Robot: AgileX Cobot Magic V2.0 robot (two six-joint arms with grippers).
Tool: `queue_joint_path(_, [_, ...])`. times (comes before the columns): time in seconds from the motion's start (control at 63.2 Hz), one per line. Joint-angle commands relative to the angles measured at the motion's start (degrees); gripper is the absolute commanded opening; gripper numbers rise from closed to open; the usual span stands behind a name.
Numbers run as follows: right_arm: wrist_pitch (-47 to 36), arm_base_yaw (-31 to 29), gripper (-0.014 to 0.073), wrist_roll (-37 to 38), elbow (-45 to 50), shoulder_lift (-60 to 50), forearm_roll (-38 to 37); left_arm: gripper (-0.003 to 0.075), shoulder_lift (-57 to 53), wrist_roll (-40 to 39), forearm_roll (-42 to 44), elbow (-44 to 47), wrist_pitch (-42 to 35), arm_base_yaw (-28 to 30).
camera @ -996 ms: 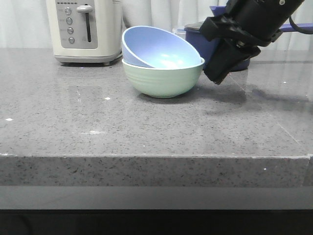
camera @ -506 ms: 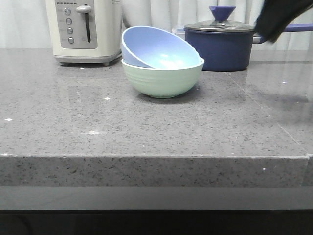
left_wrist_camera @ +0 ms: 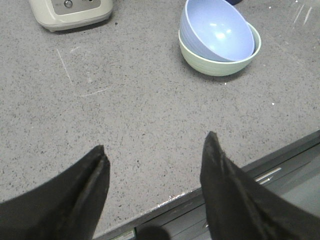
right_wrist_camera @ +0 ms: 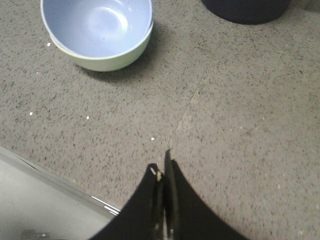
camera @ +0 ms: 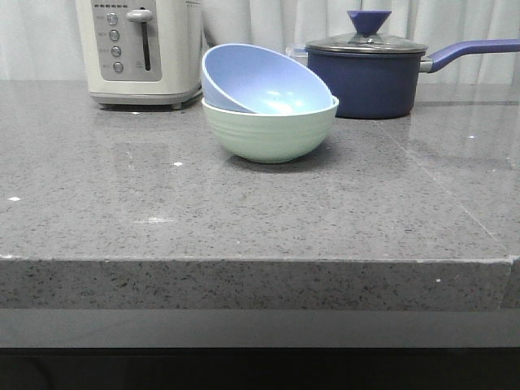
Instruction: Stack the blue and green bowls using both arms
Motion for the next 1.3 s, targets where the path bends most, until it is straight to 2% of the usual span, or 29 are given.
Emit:
queue_joint_path(0.0, [-4.1,-0.1,-0.0063,0.1,1.3,-4.4,0.4,0.0407,0.2,-0.4,-0.4,-1.3,-5.2,-0.4])
queue_joint_path(0.174, [-4.1,-0.1,-0.0063,0.1,4.9,-10.1,1.6,0.0407,0.2,-0.4,-0.4,-1.3,-6.3,-0.4])
queue_joint_path(0.459, [-4.3,-0.1,-0.0063,0.1,5.9,-11.2,2.2,0.0393,0.2,-0.4,-0.4,-1.3,-6.6,-0.4])
queue_joint_path(0.522, [-4.3,-0.1,-0.0063,0.1,5.9,-11.2,2.2,0.0340,0.2,-0.4,-0.4,-1.3,-6.6,-0.4])
queue_joint_path(0.759, [-4.3,-0.1,-0.0063,0.1,5.9,-11.2,2.2,0.0036,0.2,-0.4,-0.4,-1.3,-6.2,-0.4])
queue_joint_path(0.838, [-4.3,-0.1,-0.0063,0.1,5.9,-11.2,2.2,-0.0021,0.2,-0.4,-0.4,-1.3,-6.2,-0.4])
queue_joint_path(1.17, [-4.3,-0.1,-0.0063,0.1,5.9,-11.2,2.2,-0.0020,0.2,-0.4,-0.4,-1.3,-6.2,-0.4])
queue_joint_path(1.281, [-4.3,-0.1,-0.0063,0.1,5.9,-11.2,2.2,-0.0020,-1.7,-0.4,-0.4,0.7,-8.8,0.7])
